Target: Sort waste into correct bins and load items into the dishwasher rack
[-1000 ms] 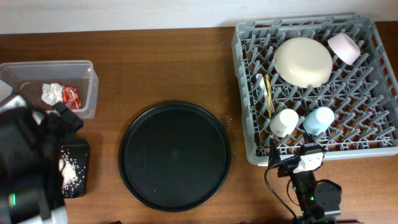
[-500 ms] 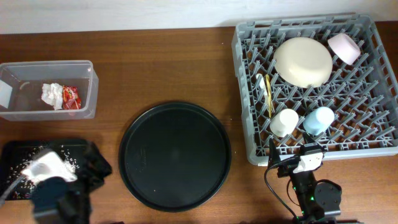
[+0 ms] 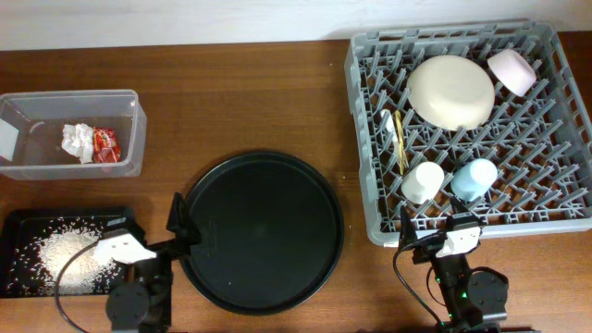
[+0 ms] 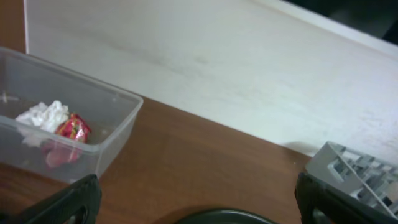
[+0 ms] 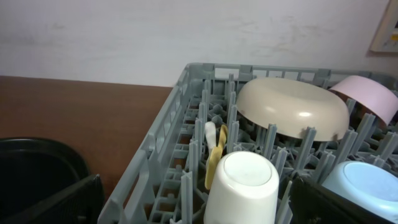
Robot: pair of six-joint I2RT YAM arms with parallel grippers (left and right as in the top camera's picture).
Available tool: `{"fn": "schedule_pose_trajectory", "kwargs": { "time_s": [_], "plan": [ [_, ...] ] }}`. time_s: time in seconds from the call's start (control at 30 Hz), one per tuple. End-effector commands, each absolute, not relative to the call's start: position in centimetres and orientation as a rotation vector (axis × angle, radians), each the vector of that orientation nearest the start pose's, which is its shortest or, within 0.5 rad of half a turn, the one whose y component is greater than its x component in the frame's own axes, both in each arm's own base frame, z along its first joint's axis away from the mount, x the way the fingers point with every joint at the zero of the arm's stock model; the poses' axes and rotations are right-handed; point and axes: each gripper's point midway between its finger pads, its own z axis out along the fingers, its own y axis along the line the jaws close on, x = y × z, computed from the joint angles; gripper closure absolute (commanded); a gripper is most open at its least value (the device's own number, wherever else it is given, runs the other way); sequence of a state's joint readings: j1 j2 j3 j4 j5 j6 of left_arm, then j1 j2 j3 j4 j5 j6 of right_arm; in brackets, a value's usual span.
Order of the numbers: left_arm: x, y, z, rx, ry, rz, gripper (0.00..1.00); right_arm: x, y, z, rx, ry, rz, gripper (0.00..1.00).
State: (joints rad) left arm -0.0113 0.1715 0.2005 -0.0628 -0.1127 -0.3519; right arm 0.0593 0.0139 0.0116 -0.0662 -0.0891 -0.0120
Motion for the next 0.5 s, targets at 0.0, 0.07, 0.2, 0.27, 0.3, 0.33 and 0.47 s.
{"fn": "schedule_pose_trajectory", "kwargs": {
  "time_s": [0.0, 0.07, 0.2, 0.27, 0.3, 0.33, 0.47],
  "plan": [
    [24.9, 1.1, 18.8, -0.34, 1.593, -0.213, 0.01, 24.4, 3.0, 15.9, -0.135, 1.633, 0.107, 0.02],
    [24.9, 0.8, 17.3, -0.335, 1.614, -0.218, 0.01, 24.4, 3.0, 15.9, -0.135, 1.633, 0.107, 0.02],
    [24.7, 0.2, 15.0, -0.302, 1.655, -0.221, 0.01, 24.4, 3.0, 15.9, -0.135, 1.633, 0.107, 0.02],
    [24.7, -0.1, 15.4, -0.246, 1.647, -0.194, 0.01, 24.4, 3.0, 15.9, -0.135, 1.633, 0.107, 0.02],
    [24.6, -0.4, 15.5, -0.2, 1.645, -0.176, 0.01, 24.4, 3.0, 15.9, -0.135, 1.633, 0.107, 0.02],
    [24.6, -1.2, 15.5, -0.114, 1.653, -0.154, 0.01, 24.4, 3.0, 15.9, -0.135, 1.633, 0.107, 0.02],
    [24.5, -2.5, 15.5, 0.116, 1.652, -0.045, 0.01, 24.4, 3.0, 15.9, -0.135, 1.633, 0.107, 0.02]
  ]
}}
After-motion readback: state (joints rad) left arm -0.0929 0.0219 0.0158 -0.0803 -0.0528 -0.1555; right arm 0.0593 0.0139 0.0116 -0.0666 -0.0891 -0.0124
